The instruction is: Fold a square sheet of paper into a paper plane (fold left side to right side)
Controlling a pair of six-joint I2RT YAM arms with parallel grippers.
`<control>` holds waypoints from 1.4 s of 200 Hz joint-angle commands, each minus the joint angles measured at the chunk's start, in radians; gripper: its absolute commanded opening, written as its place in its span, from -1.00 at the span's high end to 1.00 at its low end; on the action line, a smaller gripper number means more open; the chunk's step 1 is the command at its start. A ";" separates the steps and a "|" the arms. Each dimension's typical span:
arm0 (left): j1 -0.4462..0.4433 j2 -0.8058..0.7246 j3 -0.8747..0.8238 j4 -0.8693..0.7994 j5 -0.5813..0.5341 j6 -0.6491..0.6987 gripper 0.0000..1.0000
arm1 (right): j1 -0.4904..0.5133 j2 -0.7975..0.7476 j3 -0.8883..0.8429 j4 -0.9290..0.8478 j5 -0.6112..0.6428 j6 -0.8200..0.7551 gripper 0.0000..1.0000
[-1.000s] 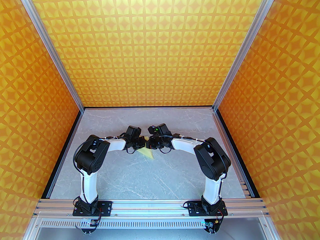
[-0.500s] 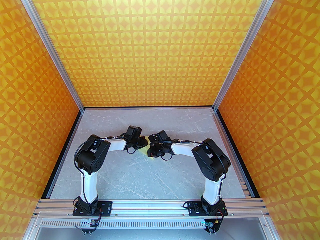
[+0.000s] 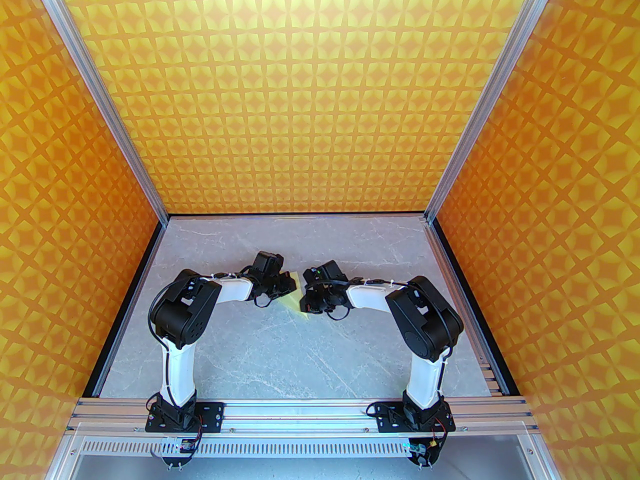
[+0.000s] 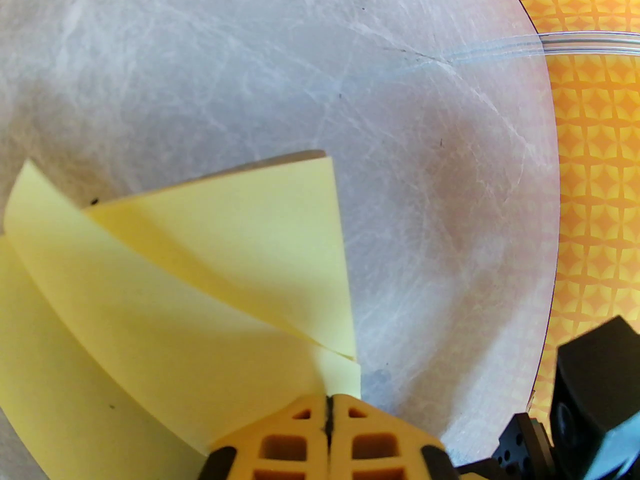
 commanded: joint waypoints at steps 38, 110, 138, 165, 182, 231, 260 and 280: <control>-0.008 0.025 -0.010 -0.015 0.004 0.010 0.98 | -0.005 -0.004 -0.065 0.050 -0.040 0.047 1.00; -0.006 -0.004 -0.018 -0.023 0.003 0.013 0.97 | -0.005 -0.028 -0.165 0.098 -0.015 0.113 1.00; -0.009 -0.077 -0.023 -0.018 0.004 -0.002 0.93 | -0.006 -0.018 -0.178 0.086 0.015 0.120 1.00; -0.024 -0.139 -0.069 0.033 0.020 -0.045 0.92 | -0.005 -0.011 -0.174 0.080 0.027 0.128 1.00; -0.045 -0.148 -0.096 0.060 0.030 -0.071 0.92 | -0.005 -0.006 -0.165 0.070 0.031 0.131 1.00; -0.092 -0.076 -0.137 0.126 0.028 -0.112 0.93 | -0.005 0.000 -0.151 0.056 0.027 0.136 1.00; -0.087 -0.049 -0.134 0.101 0.005 -0.083 0.94 | -0.005 0.000 -0.146 0.027 0.039 0.133 1.00; -0.073 -0.039 -0.121 0.071 -0.011 -0.064 0.94 | -0.005 0.001 -0.153 0.015 0.045 0.134 1.00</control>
